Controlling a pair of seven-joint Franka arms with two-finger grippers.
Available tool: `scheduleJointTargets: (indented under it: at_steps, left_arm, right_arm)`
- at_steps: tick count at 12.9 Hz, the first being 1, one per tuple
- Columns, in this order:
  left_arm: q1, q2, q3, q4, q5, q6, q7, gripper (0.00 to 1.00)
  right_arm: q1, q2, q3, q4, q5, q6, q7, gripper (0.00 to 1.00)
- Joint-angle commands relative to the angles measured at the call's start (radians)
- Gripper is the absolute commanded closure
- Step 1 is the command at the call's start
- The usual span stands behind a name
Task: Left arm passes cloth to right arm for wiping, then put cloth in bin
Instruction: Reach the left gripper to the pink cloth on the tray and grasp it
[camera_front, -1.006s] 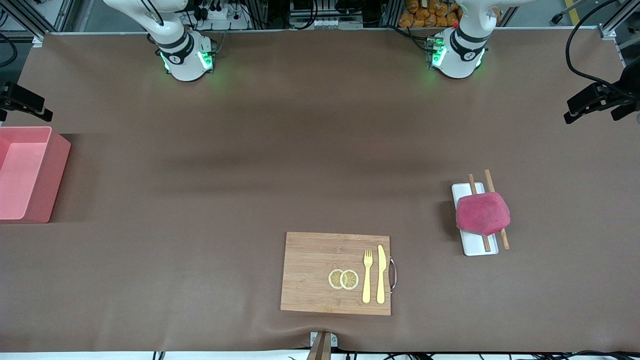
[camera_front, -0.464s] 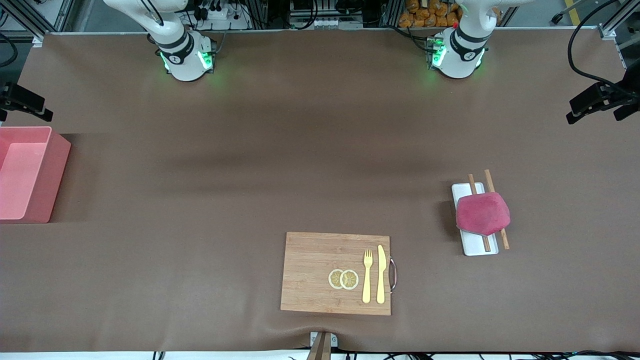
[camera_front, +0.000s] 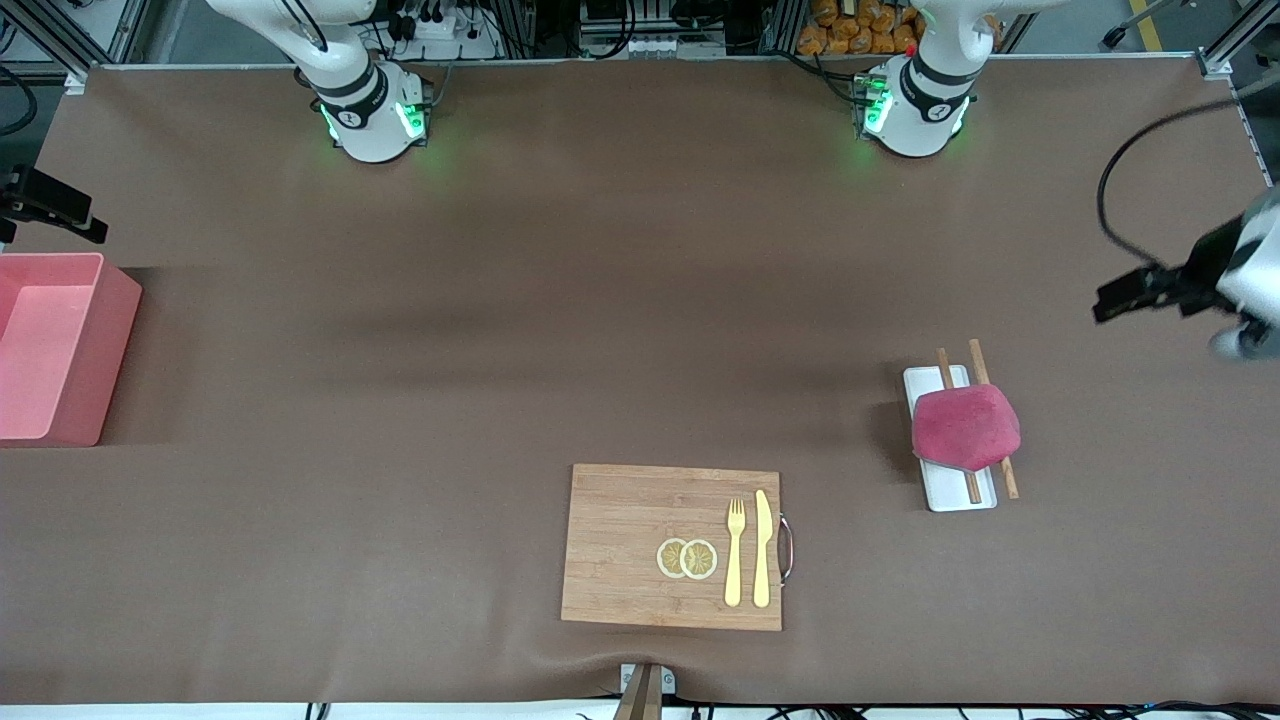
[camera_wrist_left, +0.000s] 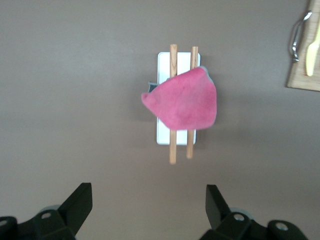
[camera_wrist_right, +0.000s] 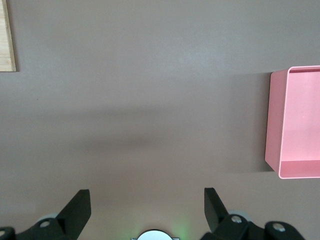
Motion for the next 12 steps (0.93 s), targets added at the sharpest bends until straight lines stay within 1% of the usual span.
scheduleJointTargets:
  at_steps: [1,5,8,10,12]
  left_arm:
    - [-0.009,0.097,-0.001,0.021,-0.020,0.073,-0.016,0.00]
    - [-0.028,0.224,-0.001,0.019,-0.018,0.184,-0.016,0.00]
    - [-0.026,0.286,0.000,0.018,-0.007,0.241,-0.016,0.11]
    - [-0.025,0.321,0.000,0.018,-0.006,0.287,-0.016,0.14]
    - [-0.026,0.348,0.000,0.018,-0.007,0.314,-0.018,0.21]
  right_arm:
    - [-0.002,0.005,0.003,0.008,0.009,-0.008,0.005,0.00]
    - [0.001,0.013,0.004,0.008,0.009,-0.008,0.005,0.00]
    - [0.024,0.017,0.004,0.008,0.021,-0.004,0.016,0.00]
    - [0.039,0.025,0.004,0.008,0.021,-0.002,0.019,0.00]
    - [0.042,0.026,0.006,0.008,0.023,0.001,0.019,0.00]
